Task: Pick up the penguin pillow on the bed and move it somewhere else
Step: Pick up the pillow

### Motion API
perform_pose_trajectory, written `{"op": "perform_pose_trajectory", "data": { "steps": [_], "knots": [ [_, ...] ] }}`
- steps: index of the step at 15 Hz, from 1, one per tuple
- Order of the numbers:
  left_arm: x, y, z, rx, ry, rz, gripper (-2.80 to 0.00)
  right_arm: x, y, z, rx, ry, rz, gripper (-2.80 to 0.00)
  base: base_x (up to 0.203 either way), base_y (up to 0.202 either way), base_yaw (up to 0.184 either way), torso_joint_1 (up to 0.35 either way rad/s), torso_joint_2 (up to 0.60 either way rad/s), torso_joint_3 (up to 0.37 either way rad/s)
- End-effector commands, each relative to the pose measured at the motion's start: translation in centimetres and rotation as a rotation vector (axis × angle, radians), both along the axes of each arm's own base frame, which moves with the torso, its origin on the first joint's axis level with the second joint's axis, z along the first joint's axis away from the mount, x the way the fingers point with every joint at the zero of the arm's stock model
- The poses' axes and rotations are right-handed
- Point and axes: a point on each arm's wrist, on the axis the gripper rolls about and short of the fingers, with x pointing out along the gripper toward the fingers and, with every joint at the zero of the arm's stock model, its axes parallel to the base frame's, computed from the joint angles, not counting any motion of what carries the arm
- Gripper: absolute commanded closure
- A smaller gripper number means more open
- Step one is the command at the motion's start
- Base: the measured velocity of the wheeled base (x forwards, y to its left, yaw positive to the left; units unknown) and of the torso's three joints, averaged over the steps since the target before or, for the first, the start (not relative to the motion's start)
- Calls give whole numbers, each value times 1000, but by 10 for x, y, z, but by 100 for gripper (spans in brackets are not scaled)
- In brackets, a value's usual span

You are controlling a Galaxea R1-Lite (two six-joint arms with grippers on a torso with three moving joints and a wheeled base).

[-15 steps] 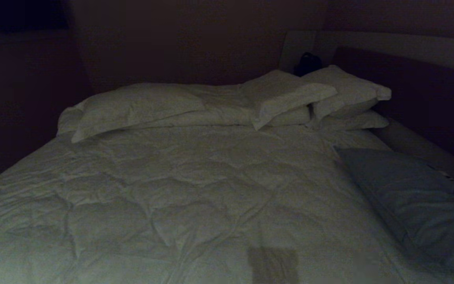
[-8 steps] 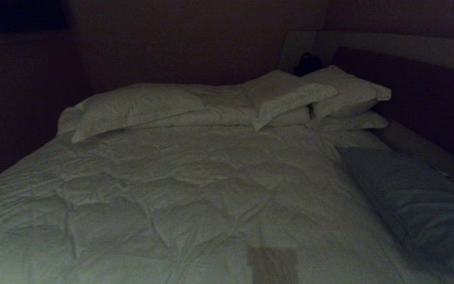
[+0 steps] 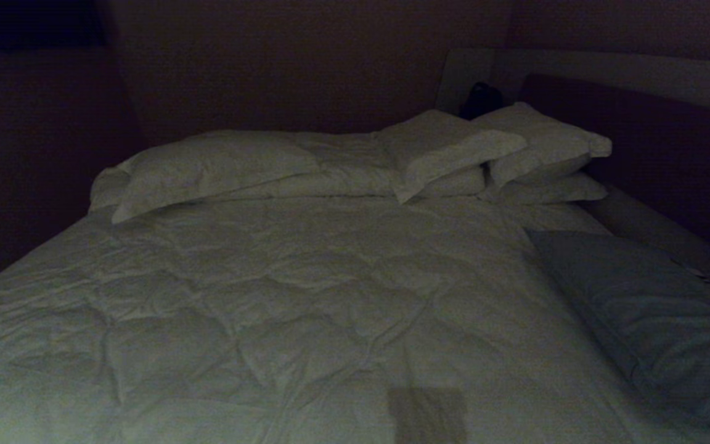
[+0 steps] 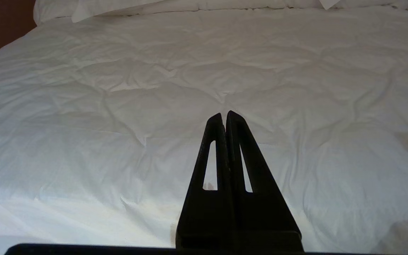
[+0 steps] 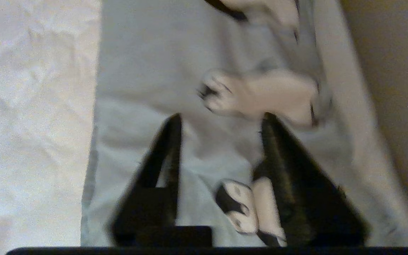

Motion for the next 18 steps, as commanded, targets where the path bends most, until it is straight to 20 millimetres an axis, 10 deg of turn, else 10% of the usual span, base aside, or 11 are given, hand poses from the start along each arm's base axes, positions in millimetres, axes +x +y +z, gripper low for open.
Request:
{"op": "perform_pose_trajectory", "data": {
  "steps": [1, 5, 11, 18],
  "knots": [
    [0, 0, 0, -1, 0, 1, 0, -3, -13, -28, 155, 13, -28, 0, 0, 0, 0, 0, 0, 0],
    [0, 0, 0, -1, 0, 1, 0, -12, -7, -23, 184, 38, -47, 0, 0, 0, 0, 0, 0, 0],
    [0, 0, 0, -1, 0, 1, 0, -43, 41, 34, 288, 128, -106, 0, 0, 0, 0, 0, 0, 0],
    [0, 0, 0, -1, 0, 1, 0, -5, 110, 78, 504, 281, -326, 0, 0, 0, 0, 0, 0, 0]
  ]
}}
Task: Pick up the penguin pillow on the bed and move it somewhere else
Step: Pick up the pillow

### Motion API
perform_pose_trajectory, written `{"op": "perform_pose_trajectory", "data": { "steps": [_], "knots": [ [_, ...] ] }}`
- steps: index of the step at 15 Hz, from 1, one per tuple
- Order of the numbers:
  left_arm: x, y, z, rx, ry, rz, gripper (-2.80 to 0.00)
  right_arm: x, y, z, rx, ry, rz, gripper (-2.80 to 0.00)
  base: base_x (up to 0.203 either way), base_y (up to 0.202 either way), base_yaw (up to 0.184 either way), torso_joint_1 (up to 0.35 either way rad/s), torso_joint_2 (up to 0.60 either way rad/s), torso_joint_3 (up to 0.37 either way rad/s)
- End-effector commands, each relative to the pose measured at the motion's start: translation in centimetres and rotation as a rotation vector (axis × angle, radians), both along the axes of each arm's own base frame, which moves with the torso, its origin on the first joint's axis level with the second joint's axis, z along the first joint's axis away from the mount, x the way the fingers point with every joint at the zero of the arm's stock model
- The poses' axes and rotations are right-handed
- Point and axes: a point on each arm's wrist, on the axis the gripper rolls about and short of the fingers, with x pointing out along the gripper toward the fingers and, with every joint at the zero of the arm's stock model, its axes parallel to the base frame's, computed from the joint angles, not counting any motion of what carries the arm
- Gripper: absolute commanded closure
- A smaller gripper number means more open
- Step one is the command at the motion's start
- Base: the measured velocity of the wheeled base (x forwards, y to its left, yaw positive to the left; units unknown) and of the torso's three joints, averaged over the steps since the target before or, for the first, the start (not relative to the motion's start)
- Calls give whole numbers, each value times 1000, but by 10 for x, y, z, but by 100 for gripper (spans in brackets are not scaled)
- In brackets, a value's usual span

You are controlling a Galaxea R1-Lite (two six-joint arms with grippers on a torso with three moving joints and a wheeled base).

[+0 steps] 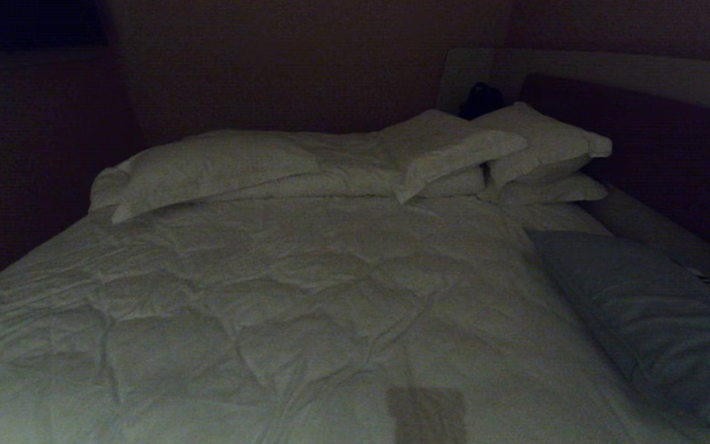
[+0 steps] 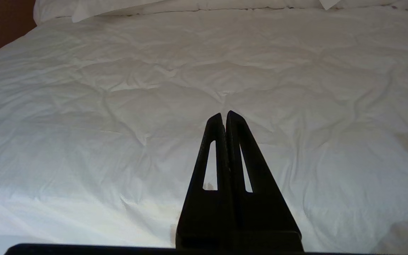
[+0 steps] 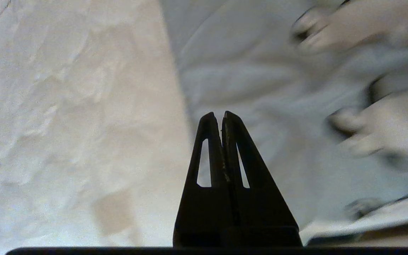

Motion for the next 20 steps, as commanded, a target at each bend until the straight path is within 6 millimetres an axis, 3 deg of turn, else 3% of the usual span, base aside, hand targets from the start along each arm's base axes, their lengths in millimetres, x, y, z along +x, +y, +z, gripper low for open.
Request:
{"op": "perform_pose_trajectory", "data": {
  "steps": [1, 4, 9, 12, 15, 20],
  "knots": [
    [0, 0, 0, 0, 0, 0, 0, 1, 33, 7, 225, 171, -274, 0, 0, 0, 0, 0, 0, 0],
    [0, 0, 0, 0, 0, 0, 0, 3, 63, 16, 215, 232, -261, 0, 0, 0, 0, 0, 0, 0],
    [0, 0, 0, 0, 0, 0, 0, -21, 124, 47, 171, 219, -67, 0, 0, 0, 0, 0, 0, 0],
    [0, 0, 0, 0, 0, 0, 0, -50, 164, 60, 146, 217, 78, 0, 0, 0, 0, 0, 0, 0],
    [0, 0, 0, 0, 0, 0, 0, -90, 194, 60, 104, 226, 241, 0, 0, 0, 0, 0, 0, 0],
    [0, 0, 0, 0, 0, 0, 0, -160, 211, 39, 28, 158, 440, 0, 0, 0, 0, 0, 0, 0]
  ]
}}
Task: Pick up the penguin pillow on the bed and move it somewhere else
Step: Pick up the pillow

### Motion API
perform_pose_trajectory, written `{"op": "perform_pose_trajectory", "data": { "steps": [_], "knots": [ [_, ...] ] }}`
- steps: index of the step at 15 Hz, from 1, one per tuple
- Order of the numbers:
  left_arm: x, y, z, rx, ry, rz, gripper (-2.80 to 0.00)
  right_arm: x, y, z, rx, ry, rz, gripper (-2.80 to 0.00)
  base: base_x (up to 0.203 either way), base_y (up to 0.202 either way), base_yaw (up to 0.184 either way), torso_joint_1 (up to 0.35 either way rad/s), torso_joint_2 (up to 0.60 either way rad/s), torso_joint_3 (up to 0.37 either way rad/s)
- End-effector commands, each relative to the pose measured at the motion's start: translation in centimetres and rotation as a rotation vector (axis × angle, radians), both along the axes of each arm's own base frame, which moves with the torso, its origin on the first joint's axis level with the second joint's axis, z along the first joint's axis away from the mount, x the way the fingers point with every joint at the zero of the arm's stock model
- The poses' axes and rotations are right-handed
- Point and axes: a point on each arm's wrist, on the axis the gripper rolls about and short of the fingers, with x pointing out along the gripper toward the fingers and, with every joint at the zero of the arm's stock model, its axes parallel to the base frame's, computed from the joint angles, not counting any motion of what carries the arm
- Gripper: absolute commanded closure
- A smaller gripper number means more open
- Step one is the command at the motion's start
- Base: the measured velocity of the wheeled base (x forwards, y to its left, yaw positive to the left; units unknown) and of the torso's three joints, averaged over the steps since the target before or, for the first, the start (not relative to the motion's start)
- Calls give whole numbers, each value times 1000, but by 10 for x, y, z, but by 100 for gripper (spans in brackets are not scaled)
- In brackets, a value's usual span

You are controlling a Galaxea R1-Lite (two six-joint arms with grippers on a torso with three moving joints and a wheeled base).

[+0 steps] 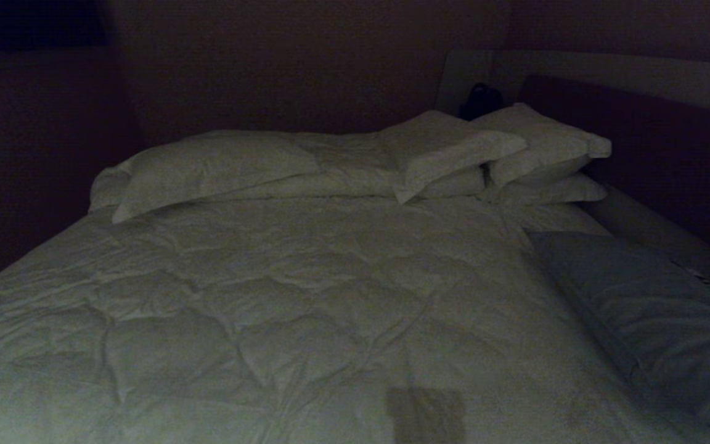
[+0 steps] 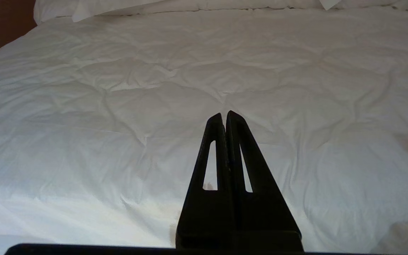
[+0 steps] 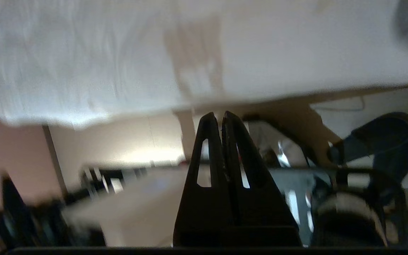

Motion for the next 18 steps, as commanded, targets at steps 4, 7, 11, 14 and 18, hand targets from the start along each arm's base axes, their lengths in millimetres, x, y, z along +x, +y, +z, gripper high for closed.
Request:
{"op": "perform_pose_trajectory", "data": {
  "steps": [4, 7, 11, 14, 18],
  "knots": [
    [0, 0, 0, 0, 0, 0, 0, -94, 12, -28, -145, -237, 195, 0, 0, 0, 0, 0, 0, 0],
    [0, 0, 0, 0, 0, 0, 0, -130, 17, -40, -195, -366, 217, 0, 0, 0, 0, 0, 0, 0],
    [0, 0, 0, 0, 0, 0, 0, -163, 18, -55, -220, -489, 241, 0, 0, 0, 0, 0, 0, 0],
    [0, 0, 0, 0, 0, 0, 0, -180, 18, -62, -234, -563, 250, 0, 0, 0, 0, 0, 0, 0],
    [0, 0, 0, 0, 0, 0, 0, -196, 18, -73, -260, -661, 237, 0, 0, 0, 0, 0, 0, 0]
  ]
}}
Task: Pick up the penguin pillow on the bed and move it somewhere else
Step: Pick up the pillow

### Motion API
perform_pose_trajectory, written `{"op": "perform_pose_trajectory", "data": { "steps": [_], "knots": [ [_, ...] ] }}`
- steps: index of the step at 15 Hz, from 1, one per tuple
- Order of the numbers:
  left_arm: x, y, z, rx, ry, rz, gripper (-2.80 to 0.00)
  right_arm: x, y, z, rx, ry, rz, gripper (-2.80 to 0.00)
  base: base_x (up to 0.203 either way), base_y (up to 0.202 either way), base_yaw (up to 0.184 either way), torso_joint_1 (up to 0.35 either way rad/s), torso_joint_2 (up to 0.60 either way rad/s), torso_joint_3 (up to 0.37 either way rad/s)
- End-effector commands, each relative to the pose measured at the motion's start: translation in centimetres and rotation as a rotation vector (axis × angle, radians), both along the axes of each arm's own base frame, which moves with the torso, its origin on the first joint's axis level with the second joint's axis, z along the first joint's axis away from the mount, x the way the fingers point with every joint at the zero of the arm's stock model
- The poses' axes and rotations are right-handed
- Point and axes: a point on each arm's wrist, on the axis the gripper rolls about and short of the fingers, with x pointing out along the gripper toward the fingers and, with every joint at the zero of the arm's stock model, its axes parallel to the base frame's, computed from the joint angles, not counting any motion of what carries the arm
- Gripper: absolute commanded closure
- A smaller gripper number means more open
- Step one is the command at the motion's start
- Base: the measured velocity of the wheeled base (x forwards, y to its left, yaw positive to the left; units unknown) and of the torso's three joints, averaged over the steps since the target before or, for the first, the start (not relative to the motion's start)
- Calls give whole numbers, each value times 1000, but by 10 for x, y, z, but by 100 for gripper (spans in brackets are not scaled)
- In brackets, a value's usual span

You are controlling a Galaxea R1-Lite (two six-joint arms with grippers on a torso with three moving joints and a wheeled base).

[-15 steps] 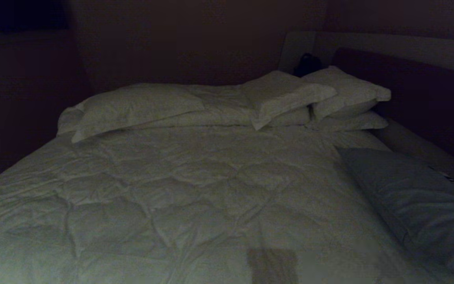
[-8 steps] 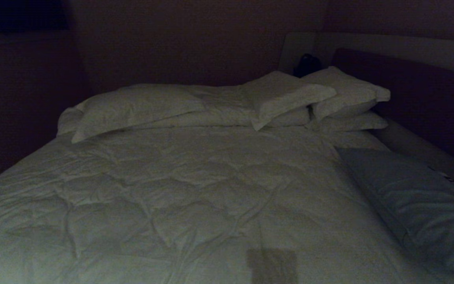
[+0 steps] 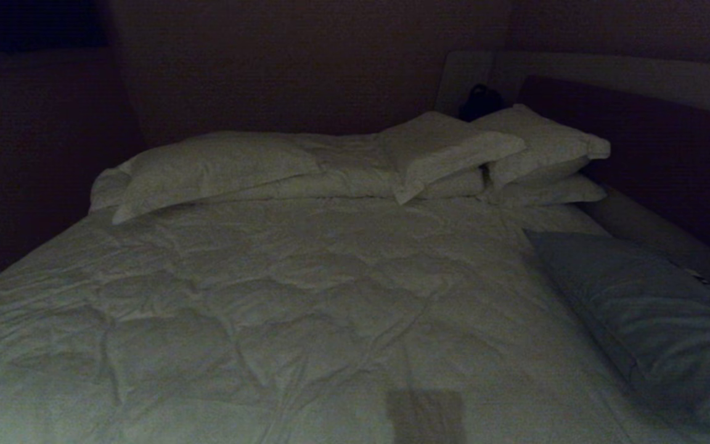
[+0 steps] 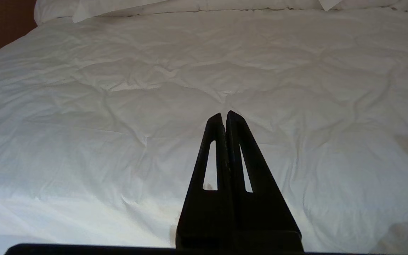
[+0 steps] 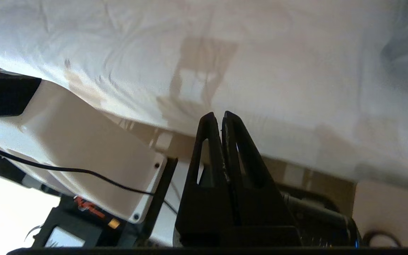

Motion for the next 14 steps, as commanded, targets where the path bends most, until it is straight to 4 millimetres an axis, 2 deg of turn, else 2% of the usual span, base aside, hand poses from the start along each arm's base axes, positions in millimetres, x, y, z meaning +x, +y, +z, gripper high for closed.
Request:
{"op": "perform_pose_trajectory", "data": {
  "steps": [1, 6, 9, 10, 14],
  "knots": [
    [0, 0, 0, 0, 0, 0, 0, -12, 1, -8, 0, -55, 1, 0, 0, 0, 0, 0, 0, 0],
    [0, 0, 0, 0, 0, 0, 0, -11, 0, -6, -9, -89, -7, 0, 0, 0, 0, 0, 0, 0],
    [0, 0, 0, 0, 0, 0, 0, -12, -10, 3, -26, -164, 33, 0, 0, 0, 0, 0, 0, 0],
    [0, 0, 0, 0, 0, 0, 0, -12, -12, 5, -43, -176, -1, 0, 0, 0, 0, 0, 0, 0],
    [0, 0, 0, 0, 0, 0, 0, -16, -13, -4, -50, -206, -22, 0, 0, 0, 0, 0, 0, 0]
  ]
}}
